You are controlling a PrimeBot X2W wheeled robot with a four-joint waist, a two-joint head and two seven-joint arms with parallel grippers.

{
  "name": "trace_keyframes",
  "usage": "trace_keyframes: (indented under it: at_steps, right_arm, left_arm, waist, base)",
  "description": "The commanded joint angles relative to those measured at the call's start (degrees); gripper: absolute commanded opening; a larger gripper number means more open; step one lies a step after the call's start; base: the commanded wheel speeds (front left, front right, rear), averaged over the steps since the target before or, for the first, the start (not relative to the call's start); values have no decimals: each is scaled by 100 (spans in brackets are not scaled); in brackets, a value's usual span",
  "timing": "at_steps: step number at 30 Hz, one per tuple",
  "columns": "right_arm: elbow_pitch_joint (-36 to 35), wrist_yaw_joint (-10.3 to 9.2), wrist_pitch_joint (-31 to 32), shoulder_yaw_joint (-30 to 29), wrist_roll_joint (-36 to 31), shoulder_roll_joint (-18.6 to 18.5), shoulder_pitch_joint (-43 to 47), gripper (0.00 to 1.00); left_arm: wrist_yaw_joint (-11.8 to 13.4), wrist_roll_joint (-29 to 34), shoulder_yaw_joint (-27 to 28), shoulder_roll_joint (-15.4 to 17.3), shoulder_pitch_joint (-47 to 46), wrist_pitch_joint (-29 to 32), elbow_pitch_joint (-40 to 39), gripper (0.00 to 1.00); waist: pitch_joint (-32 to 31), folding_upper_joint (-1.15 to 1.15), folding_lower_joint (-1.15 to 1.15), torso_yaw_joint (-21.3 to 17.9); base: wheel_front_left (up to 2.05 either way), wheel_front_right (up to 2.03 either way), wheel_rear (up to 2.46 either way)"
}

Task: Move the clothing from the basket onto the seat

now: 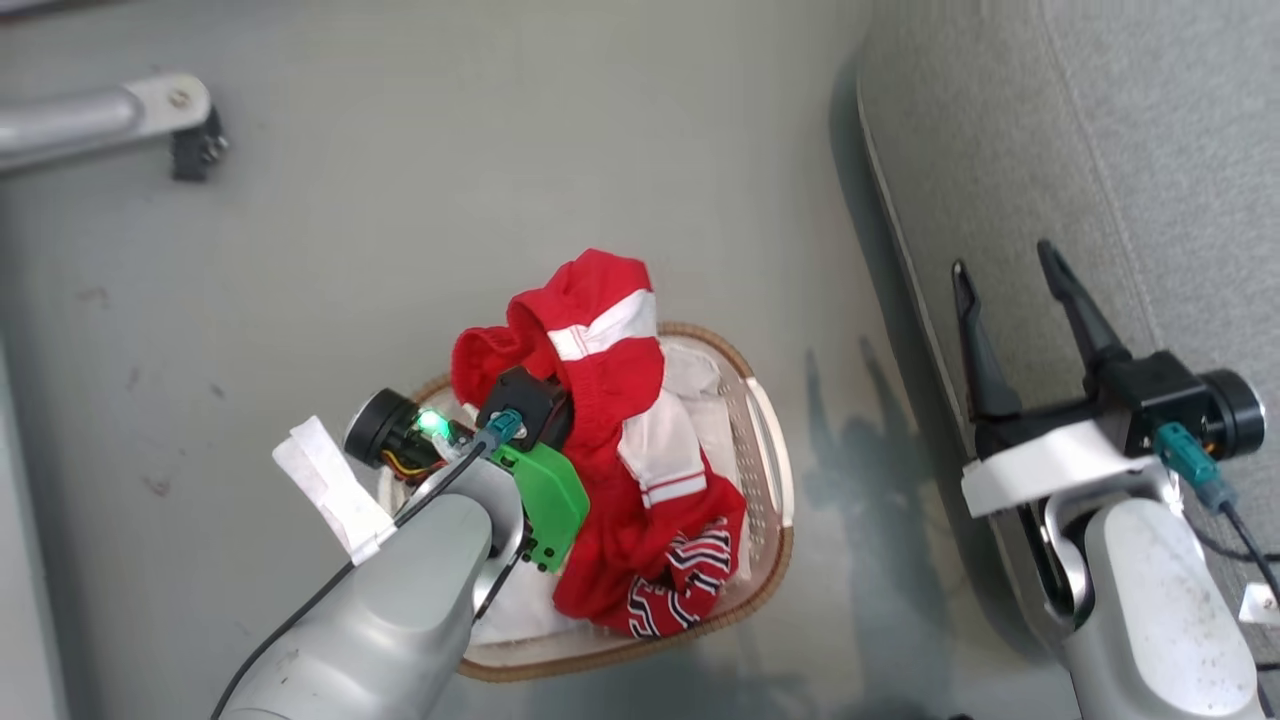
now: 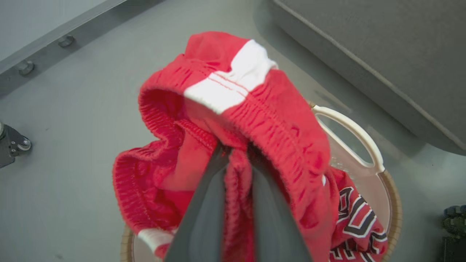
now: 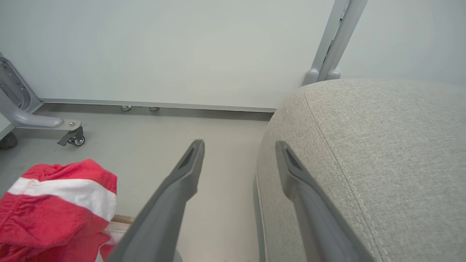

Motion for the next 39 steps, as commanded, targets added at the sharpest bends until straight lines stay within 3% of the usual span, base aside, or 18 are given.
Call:
trace_keyframes:
  at_steps: [1, 13, 26, 39]
  right_arm:
    - [44, -4, -12, -21, -64, -26, 195, 100]
    - [217, -4, -12, 163, -112, -25, 850, 100]
    - [248, -4, -12, 757, -122, -25, 811, 100]
    - [354, -5, -12, 1868, -113, -26, -58, 100]
  left_arm:
    - [12, 104, 14, 85, 127, -10, -155, 0]
    - [-191, 459, -170, 525, -566, 29, -1258, 0]
    - [-283, 267, -415, 876, -1779, 632, -2367, 0]
    - [-287, -143, -549, 735, -2405, 1035, -2922, 0]
  waist:
    - [-887, 0, 0, 407]
    - [-2092, 0, 0, 551]
    - [-2676, 0, 0, 482]
    - [-2868, 0, 0, 612]
  base:
    - [0, 0, 0]
    - [0, 0, 0]
    - [0, 0, 0]
    - [0, 0, 0]
